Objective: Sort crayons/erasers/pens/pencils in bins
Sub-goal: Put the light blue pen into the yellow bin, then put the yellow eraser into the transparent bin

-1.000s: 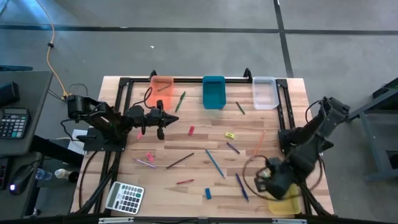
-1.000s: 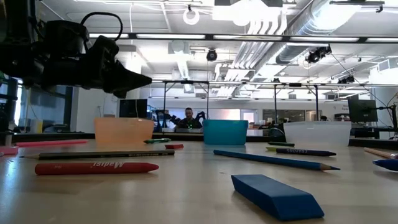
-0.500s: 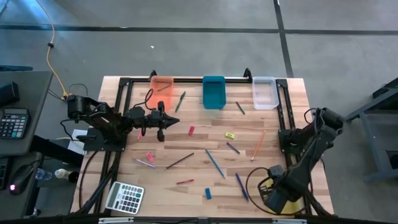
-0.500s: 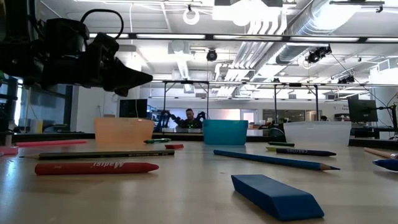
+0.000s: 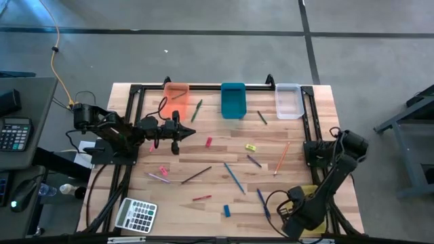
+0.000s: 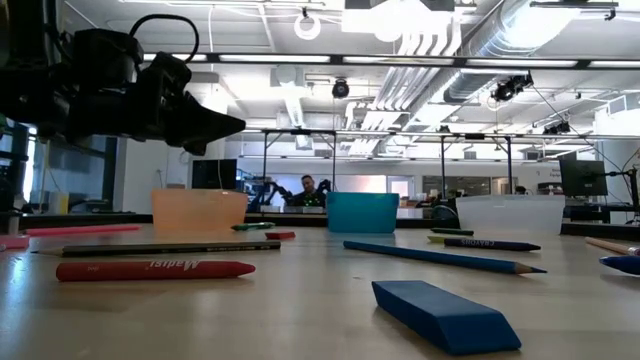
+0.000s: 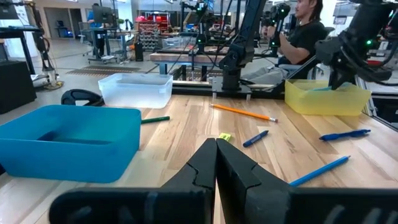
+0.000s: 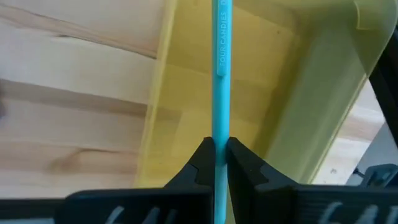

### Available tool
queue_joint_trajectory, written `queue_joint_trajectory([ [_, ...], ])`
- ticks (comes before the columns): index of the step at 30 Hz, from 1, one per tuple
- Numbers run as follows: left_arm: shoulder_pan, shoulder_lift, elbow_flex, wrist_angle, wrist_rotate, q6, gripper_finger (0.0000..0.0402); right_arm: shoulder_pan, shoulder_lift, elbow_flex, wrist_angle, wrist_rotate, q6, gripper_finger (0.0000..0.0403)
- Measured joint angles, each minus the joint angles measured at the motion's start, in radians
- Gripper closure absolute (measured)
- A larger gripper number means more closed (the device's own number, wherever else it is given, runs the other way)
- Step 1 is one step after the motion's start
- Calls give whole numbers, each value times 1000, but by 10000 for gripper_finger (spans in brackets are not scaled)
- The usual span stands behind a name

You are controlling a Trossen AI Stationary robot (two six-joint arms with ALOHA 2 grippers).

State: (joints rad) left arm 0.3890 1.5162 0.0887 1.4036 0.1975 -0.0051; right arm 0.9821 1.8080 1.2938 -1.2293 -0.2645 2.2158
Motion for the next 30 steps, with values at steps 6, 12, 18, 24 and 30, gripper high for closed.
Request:
queue_joint_trajectory([
  [6,0,0,0,0,0,-2,401,11,27,-2,0,2,1,402],
  [12,0,0,0,-2,0,0,401,9,28,-113,157,-5,-24,402],
  [18,0,0,0,-8,1,0,402,6,-5,-204,300,-2,-19,403],
  [24,0,0,0,-8,0,0,402,6,-26,-224,327,-40,-22,380],
  [30,0,0,0,-7,0,0,401,5,-48,-203,325,-54,-44,306],
])
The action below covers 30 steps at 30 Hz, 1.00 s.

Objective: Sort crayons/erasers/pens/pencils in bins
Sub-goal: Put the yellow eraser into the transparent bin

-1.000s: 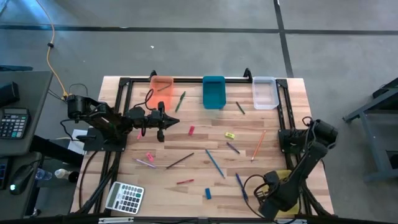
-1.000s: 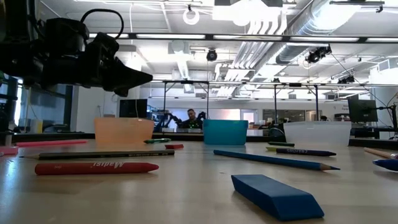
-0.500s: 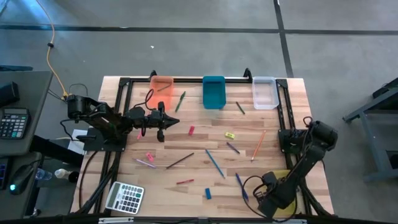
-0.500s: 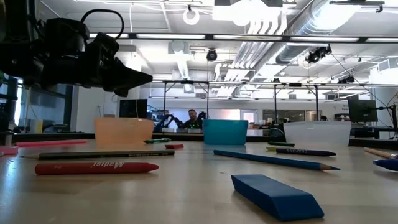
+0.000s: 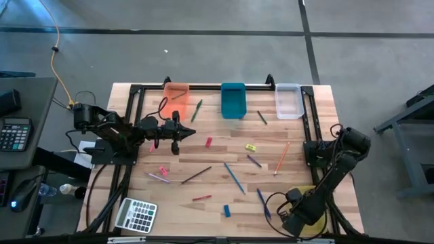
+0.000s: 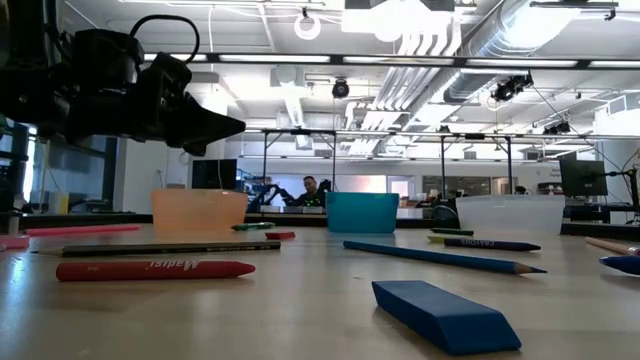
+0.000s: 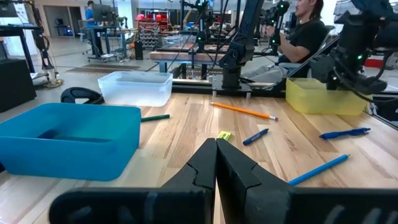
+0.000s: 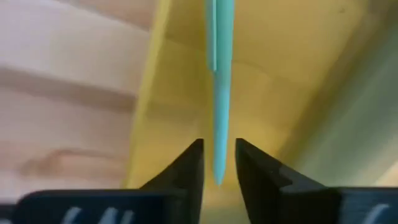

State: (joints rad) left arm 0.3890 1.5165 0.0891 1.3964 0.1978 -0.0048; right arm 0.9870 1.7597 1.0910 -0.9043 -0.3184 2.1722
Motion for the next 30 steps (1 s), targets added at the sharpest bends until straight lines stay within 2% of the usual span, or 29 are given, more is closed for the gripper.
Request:
queue_joint_trajectory([
  [3,0,0,0,0,0,0,402,-11,-35,13,-18,-46,-52,281],
  [6,0,0,0,0,0,0,402,-28,-85,37,-56,-56,-105,277],
  [9,0,0,0,0,0,0,402,-56,-156,56,-126,-46,-128,297],
  [12,0,0,0,0,-1,0,401,-80,-231,73,-190,10,-143,336],
  [16,0,0,0,0,-1,0,401,-110,-327,74,-240,187,-180,395],
  [19,0,0,0,-3,-2,0,401,-131,-368,74,-304,384,-223,391],
  [24,0,0,0,-11,-1,0,401,-169,-395,73,-355,709,-389,400],
  [26,0,0,0,-17,0,0,401,-191,-402,73,-351,774,-449,401],
  [30,0,0,1,-44,0,14,402,-231,-414,73,-328,834,-553,403],
])
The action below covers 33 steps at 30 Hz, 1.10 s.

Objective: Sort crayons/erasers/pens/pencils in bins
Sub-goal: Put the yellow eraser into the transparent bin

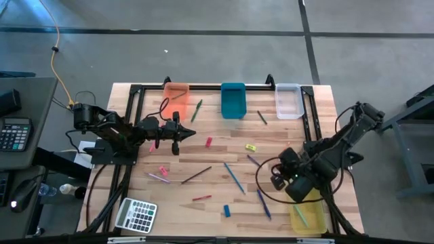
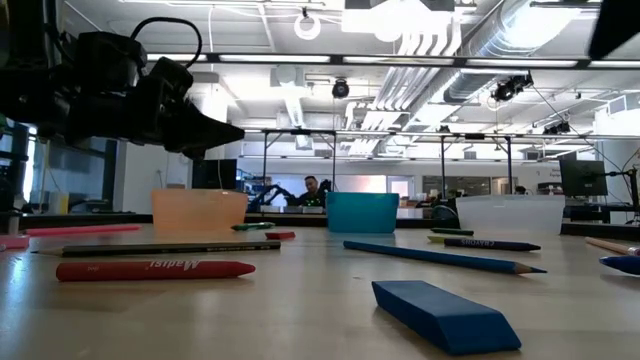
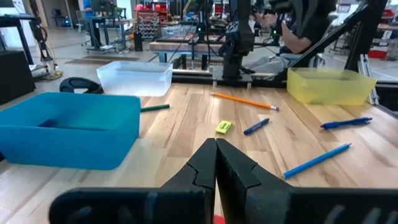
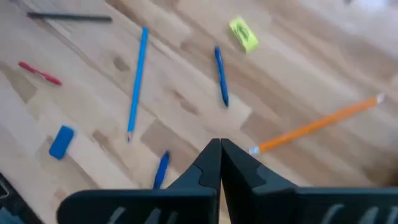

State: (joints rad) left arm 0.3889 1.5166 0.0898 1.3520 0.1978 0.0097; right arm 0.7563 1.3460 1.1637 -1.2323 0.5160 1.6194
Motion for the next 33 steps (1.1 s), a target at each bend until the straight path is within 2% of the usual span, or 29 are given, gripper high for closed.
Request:
queue_joint_trajectory([
  [4,0,0,0,-2,0,2,401,-38,0,0,42,61,-110,403],
  [16,0,0,0,-2,-1,2,401,-204,0,-1,252,77,-464,403],
  [25,0,0,0,-1,-3,2,402,-325,20,-1,455,19,-723,403],
  [33,0,0,0,-1,-3,2,402,-419,126,-1,670,-51,-949,403],
])
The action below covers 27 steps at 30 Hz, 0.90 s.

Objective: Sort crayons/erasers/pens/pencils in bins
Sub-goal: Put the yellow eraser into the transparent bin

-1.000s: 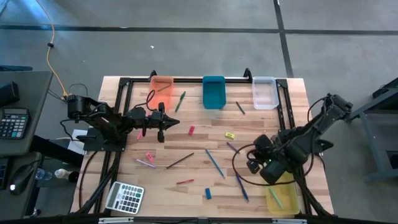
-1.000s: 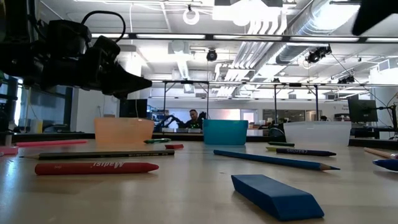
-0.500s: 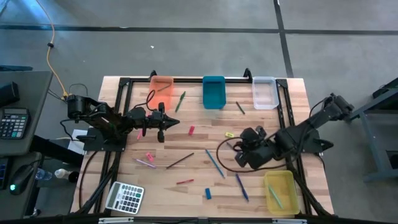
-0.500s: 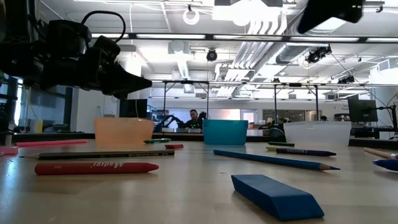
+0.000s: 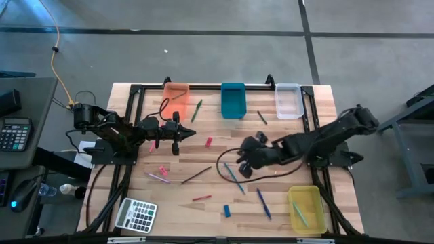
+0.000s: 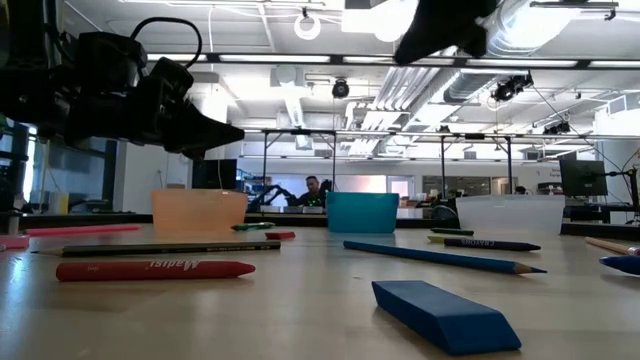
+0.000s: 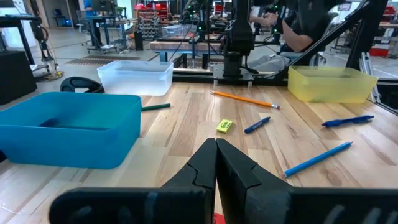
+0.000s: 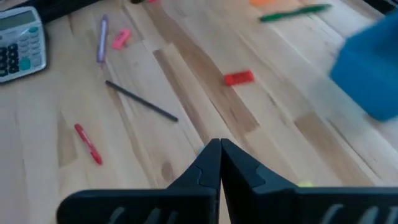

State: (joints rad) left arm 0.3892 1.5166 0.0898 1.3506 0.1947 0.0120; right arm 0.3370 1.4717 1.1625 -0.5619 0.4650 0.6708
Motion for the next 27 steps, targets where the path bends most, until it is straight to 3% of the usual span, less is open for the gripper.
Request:
queue_joint_trajectory([
  [11,0,0,0,0,0,0,402,-161,208,-14,324,-235,-330,403],
  [15,0,0,0,0,0,0,402,-237,227,-152,643,-348,-397,403],
  [20,0,0,0,-11,1,0,401,-301,223,-340,994,-402,-411,403],
  [23,0,0,0,-27,7,-22,402,-322,219,-418,1090,-413,-419,403],
  [27,0,0,0,-51,6,-35,401,-347,177,-507,1089,-414,-417,403],
])
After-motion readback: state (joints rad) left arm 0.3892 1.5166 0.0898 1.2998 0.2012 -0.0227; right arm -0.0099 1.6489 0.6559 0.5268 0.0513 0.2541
